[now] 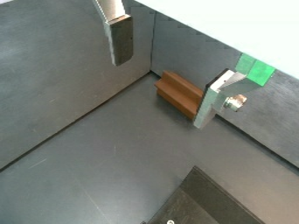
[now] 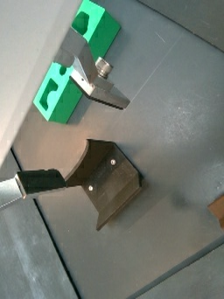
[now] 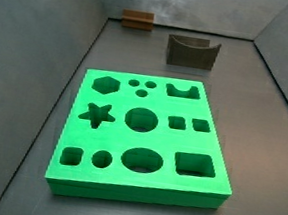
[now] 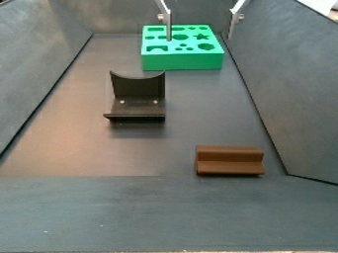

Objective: Pick up the star object. Move up. Place the star object on the fixture. Regrasp the star object. Move to above the board. Insert the star object.
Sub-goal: Pick up the star object.

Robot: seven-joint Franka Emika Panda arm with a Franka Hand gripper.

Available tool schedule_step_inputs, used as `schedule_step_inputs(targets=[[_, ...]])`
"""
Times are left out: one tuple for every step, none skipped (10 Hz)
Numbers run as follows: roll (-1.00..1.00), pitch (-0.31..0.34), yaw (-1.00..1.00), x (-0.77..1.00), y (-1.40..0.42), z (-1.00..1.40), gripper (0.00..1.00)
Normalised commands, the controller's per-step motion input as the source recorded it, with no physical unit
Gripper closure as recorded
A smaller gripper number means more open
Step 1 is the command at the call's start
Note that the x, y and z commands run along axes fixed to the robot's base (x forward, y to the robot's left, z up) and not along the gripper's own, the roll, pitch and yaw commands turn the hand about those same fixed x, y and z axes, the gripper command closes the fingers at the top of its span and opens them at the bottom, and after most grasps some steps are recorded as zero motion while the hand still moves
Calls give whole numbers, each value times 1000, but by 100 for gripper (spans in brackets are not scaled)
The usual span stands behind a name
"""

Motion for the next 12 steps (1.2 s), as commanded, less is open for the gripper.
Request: schedule_step_inputs(targets=[[9,0,-106,-226,-57,-86,0],[0,49,-466,-146,366,-29,0],[4,0,-709,-500,83,0,0],[0,0,-686,-500,129,0,0],[0,0,-606,-406,257,0,0],[0,0,-597,-363,274,0,0],[0,0,-640,-303,237,0,0],[-6,0,-383,0,143,0,0],[0,0,-54,-31,0,-3,0],[-26,0,-526,-134,306,-54,0],[0,9,-680,-189,234,-134,0],[0,0,-817,-157,97,-129,0]])
